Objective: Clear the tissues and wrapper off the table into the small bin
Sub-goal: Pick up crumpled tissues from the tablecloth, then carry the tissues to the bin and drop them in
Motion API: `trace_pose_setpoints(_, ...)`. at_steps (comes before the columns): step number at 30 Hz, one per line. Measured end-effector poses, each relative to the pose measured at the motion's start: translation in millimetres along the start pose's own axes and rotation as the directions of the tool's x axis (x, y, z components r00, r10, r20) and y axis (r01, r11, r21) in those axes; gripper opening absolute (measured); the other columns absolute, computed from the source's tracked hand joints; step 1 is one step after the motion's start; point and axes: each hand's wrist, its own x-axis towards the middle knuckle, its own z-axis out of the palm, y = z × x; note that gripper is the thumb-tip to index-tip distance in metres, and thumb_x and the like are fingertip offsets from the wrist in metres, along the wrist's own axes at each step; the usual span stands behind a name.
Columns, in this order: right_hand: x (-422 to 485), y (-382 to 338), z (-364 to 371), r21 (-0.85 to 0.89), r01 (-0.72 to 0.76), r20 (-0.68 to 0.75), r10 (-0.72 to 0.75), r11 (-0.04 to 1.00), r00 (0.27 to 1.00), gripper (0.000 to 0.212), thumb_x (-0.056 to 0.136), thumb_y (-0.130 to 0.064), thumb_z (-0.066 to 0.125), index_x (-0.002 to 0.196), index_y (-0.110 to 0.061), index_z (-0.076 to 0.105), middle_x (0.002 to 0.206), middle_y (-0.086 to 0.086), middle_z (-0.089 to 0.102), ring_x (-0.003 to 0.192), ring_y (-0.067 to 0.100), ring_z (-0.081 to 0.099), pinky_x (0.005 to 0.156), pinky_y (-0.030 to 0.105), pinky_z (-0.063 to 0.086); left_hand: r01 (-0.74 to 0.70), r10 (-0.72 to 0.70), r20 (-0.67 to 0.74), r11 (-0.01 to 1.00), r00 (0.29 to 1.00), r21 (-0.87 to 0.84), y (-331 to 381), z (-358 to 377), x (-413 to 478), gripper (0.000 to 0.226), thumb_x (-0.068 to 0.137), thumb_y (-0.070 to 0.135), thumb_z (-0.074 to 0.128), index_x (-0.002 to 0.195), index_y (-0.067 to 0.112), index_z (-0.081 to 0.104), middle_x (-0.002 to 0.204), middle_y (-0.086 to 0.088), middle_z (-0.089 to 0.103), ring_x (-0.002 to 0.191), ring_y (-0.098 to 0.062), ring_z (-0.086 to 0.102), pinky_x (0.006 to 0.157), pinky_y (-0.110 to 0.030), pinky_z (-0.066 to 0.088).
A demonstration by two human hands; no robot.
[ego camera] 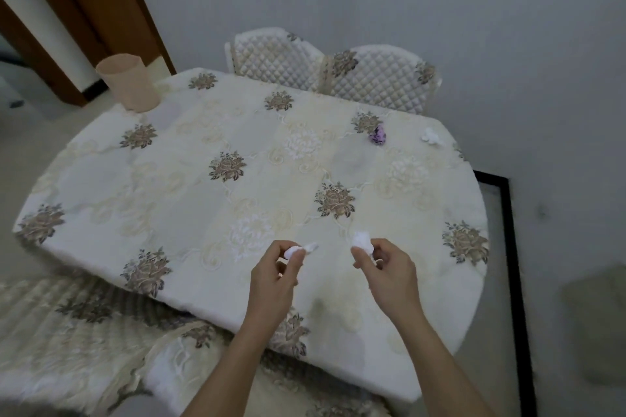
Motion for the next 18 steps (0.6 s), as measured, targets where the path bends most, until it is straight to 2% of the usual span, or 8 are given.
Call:
trace_pose_setpoints(3,-10.6,-0.2,-16.6,0.001,-0.005,-0.026,0.005,1.000,1.000,0.015,0.085,-0.036,0.070,0.072,-0.032,0.064,0.068,-0.006,0.069,0.055,0.018,0.060,0.062,0.045,0.055,-0.024,0.024,0.004,1.000,1.000,0.007,11.1,8.9,-13.7,0.014,0.089,0.039,0.057,0.082,0.028,0.061,0.079,-0.002,0.060,0.060,-0.017,0.051,0.056,-0.020,0.045)
trace_pose_setpoints(6,-21.7,2.2,-28.9,0.024,0.020,-0.058,-0.018,1.000,0.998,0.016,0.085,-0.036,0.070,0.071,-0.032,0.063,0.066,-0.007,0.068,0.063,0.020,0.066,0.064,0.048,0.056,-0.048,0.047,0.003,0.999,0.999,0.020,19.1,15.2,-28.1,0.015,0.091,0.039,0.060,0.082,0.026,0.061,0.079,-0.004,0.060,0.059,-0.016,0.050,0.056,-0.023,0.045)
trace_pose_setpoints(8,-30.0,4.8,-34.6,0.020,0.036,-0.043,-0.035,0.999,0.998,0.015,0.085,-0.037,0.070,0.073,-0.031,0.064,0.066,-0.005,0.069,0.061,0.022,0.065,0.065,0.049,0.055,-0.052,0.053,-0.018,0.997,0.998,0.050,20.4,19.0,-40.5,0.013,0.095,0.032,0.060,0.084,0.025,0.061,0.079,-0.005,0.061,0.059,-0.016,0.050,0.056,-0.023,0.045)
trace_pose_setpoints(10,-38.8,6.7,-39.0,0.027,0.060,-0.004,-0.060,0.998,0.998,0.015,0.084,-0.041,0.068,0.076,-0.029,0.065,0.067,-0.002,0.068,0.062,0.023,0.065,0.065,0.049,0.055,-0.045,0.051,-0.078,0.996,0.996,0.075,24.1,19.2,-53.5,0.013,0.096,0.027,0.059,0.084,0.024,0.062,0.078,-0.004,0.062,0.058,-0.016,0.052,0.055,-0.022,0.044)
trace_pose_setpoints(13,-52.7,10.0,-39.3,0.025,0.106,0.055,-0.107,0.994,0.993,0.029,0.079,-0.053,0.063,0.078,-0.024,0.063,0.065,0.003,0.063,0.067,0.026,0.066,0.064,0.049,0.055,-0.024,0.041,-0.205,0.996,0.978,0.087,29.9,11.4,-76.1,0.012,0.096,0.021,0.060,0.084,0.021,0.062,0.075,-0.002,0.063,0.056,-0.016,0.054,0.055,-0.026,0.046)
trace_pose_setpoints(16,-71.0,11.8,-28.2,0.034,0.123,0.146,-0.127,0.992,0.981,0.023,0.085,-0.044,0.067,0.080,-0.021,0.064,0.068,0.006,0.066,0.063,0.025,0.065,0.065,0.049,0.055,0.013,0.022,-0.326,0.994,0.945,0.106,30.5,-7.5,-108.1,0.011,0.096,0.024,0.060,0.086,0.022,0.062,0.073,0.000,0.063,0.059,-0.016,0.055,0.056,-0.026,0.045)
trace_pose_setpoints(18,-86.8,10.8,-13.9,0.050,0.135,0.214,-0.143,0.990,0.966,0.019,0.088,-0.040,0.067,0.083,-0.021,0.065,0.069,0.005,0.068,0.061,0.022,0.065,0.066,0.047,0.055,0.037,0.013,-0.390,0.992,0.921,0.122,29.1,-25.1,-133.7,0.012,0.096,0.029,0.060,0.086,0.023,0.062,0.072,-0.006,0.063,0.060,-0.020,0.056,0.056,-0.031,0.045)
